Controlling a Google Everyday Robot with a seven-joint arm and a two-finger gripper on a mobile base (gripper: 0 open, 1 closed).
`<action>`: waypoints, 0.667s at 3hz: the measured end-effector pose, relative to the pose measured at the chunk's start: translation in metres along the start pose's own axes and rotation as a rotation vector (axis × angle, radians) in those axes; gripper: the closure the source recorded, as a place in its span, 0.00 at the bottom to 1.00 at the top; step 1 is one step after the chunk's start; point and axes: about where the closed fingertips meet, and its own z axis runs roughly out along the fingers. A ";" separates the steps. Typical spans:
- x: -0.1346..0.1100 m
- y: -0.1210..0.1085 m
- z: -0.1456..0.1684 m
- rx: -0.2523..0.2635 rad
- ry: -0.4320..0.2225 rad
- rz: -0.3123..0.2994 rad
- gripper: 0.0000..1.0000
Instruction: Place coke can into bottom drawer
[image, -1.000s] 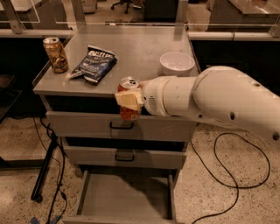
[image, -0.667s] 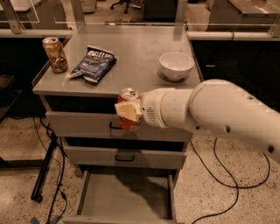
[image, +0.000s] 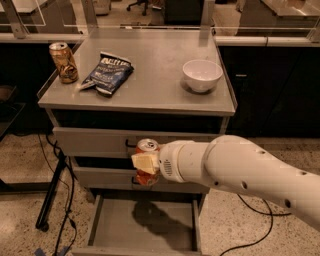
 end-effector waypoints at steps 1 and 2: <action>0.000 0.000 0.000 0.000 0.000 0.000 1.00; 0.020 -0.002 0.011 -0.007 0.024 0.031 1.00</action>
Offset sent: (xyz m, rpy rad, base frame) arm -0.0098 0.0002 -0.0594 0.0189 0.1039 -0.0185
